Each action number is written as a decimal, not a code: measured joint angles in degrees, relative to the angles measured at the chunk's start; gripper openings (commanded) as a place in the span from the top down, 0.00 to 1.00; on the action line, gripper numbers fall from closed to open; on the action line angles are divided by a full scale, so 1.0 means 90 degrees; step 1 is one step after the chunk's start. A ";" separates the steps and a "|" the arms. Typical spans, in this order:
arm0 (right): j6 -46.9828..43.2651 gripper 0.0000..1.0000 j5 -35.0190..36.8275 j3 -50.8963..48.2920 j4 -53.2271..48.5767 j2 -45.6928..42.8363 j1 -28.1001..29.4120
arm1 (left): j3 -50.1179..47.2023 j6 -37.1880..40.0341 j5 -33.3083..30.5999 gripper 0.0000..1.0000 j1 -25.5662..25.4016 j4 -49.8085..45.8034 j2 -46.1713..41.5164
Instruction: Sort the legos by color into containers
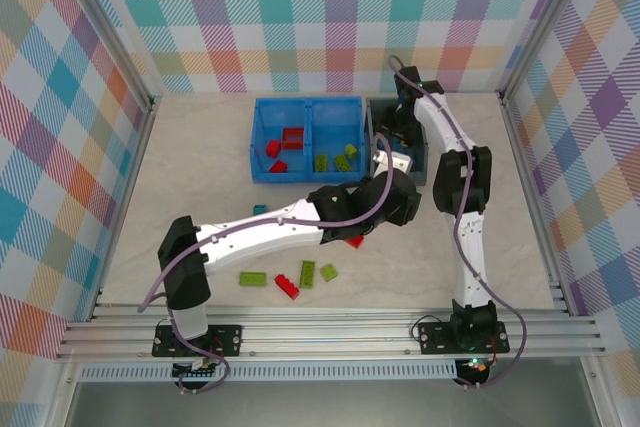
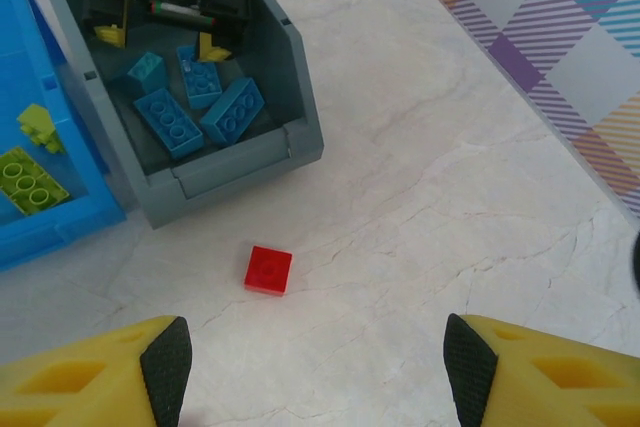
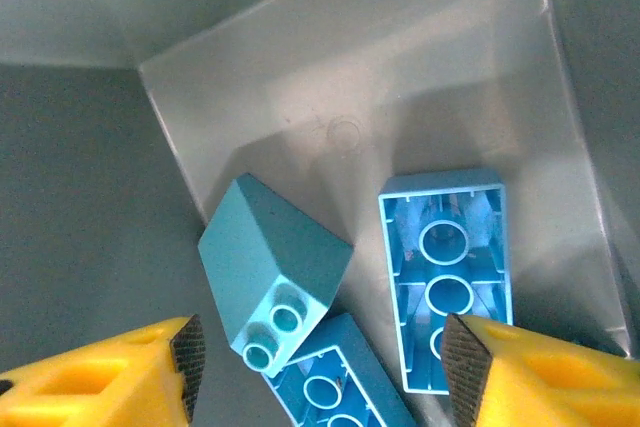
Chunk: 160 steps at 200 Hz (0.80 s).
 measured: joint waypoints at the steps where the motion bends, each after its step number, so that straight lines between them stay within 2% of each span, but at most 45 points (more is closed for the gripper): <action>1: 0.0000 0.35 0.0000 0.0000 -0.0002 -0.0002 0.0000 | -0.0007 -0.0005 0.0000 0.31 0.0000 0.0000 -0.0005; 23: 0.0000 0.37 0.0000 -0.0002 -0.0056 -0.0299 0.0000 | -0.0291 -0.0182 -0.0041 0.31 0.0000 -0.0138 -0.0214; 44: -0.0053 0.37 0.0087 -0.0153 -0.0044 -0.1013 0.0034 | -0.0622 -0.0692 -0.0192 0.31 0.0000 -0.0505 -0.0508; 58: -0.0126 0.36 0.0209 -0.0714 0.0136 -0.1909 0.0109 | -0.0933 -0.1394 -0.0374 0.31 0.0000 -0.1032 -0.0831; 77: -0.0282 0.35 0.0323 -0.2149 0.0712 -0.3534 0.0384 | -0.1707 -0.2540 -0.0474 0.32 0.0000 -0.1664 -0.1537; 97: -0.0583 0.36 0.0318 -0.4002 0.1528 -0.5396 0.1044 | -0.2885 -0.3874 -0.0374 0.33 0.0000 -0.2144 -0.2511; 118: -0.1013 0.35 0.0131 -0.6037 0.2433 -0.7111 0.2123 | -0.4092 -0.5241 -0.0163 0.34 0.0000 -0.2472 -0.3376; 140: -0.1365 0.33 -0.0226 -0.7817 0.3033 -0.8369 0.3266 | -0.5020 -0.6433 0.0002 0.36 0.0000 -0.2664 -0.3963; 160: -0.1467 0.32 -0.0389 -0.8806 0.3121 -0.9173 0.4080 | -0.5435 -0.7276 0.0100 0.38 0.0000 -0.2725 -0.4228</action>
